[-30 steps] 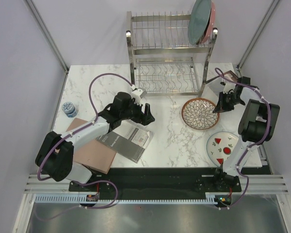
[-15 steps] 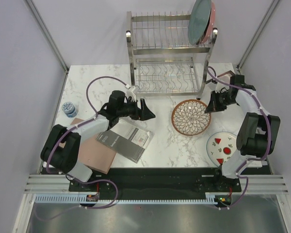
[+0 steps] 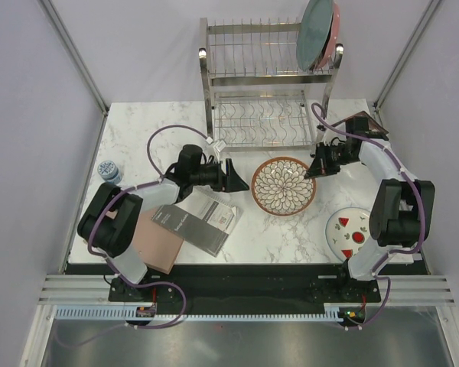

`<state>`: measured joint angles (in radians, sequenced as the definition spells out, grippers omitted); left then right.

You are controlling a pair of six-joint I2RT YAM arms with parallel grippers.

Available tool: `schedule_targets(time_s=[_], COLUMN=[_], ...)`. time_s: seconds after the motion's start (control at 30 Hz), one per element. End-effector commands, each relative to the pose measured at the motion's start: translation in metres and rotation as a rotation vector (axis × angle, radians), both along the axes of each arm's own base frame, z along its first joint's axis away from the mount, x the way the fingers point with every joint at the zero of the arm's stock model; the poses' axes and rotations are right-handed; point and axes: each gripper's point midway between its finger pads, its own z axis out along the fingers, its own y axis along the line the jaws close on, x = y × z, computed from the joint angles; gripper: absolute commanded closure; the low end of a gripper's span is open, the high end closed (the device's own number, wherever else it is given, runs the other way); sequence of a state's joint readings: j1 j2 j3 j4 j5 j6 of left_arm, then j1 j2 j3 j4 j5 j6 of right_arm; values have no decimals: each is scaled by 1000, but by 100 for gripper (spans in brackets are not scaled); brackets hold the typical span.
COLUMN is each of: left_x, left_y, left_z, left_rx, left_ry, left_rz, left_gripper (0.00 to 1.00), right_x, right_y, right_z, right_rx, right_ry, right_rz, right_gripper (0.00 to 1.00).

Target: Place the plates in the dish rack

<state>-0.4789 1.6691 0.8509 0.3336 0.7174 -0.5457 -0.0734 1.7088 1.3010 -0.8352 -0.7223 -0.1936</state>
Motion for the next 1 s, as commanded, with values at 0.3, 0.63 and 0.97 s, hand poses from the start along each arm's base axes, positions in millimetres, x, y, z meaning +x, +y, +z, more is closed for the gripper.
schedule_targets(time_s=[0.3, 0.63, 0.97], left_x=[14, 10, 10], left_y=[-26, -36, -33], left_z=[10, 9, 20], left_rx=[-66, -93, -112], left_ry=[15, 73, 45], left_rz=[-58, -121, -136], left_gripper=[30, 81, 98], right_x=[-5, -1, -20], right_y=[56, 67, 65], right_z=[49, 47, 20], right_rx=[168, 137, 105], right_ry=[-61, -83, 5], right_rz=[123, 157, 183], right_gripper=[100, 100, 37])
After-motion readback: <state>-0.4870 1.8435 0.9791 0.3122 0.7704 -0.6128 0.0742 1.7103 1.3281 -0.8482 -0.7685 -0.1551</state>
